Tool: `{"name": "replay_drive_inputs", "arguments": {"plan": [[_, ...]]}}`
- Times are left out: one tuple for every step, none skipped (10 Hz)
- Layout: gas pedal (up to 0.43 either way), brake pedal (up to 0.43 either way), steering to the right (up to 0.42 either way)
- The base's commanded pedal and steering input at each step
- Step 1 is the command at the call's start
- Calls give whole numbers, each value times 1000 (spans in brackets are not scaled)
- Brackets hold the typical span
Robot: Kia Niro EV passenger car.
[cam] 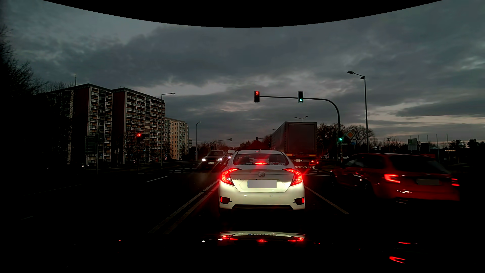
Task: Follow the waypoints while adhering to traffic rules and regulations
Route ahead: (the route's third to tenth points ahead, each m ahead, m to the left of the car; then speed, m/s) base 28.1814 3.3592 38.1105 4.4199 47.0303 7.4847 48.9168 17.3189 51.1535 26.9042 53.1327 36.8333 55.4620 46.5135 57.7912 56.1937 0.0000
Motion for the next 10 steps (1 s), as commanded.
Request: {"name": "replay_drive_inputs", "arguments": {"plan": [[0,329,-5],[0,329,-5],[0,329,-5],[0,329,-5],[0,329,-5],[0,335,-5],[0,329,-5],[0,329,-5],[0,329,-5],[0,329,-5]]}}
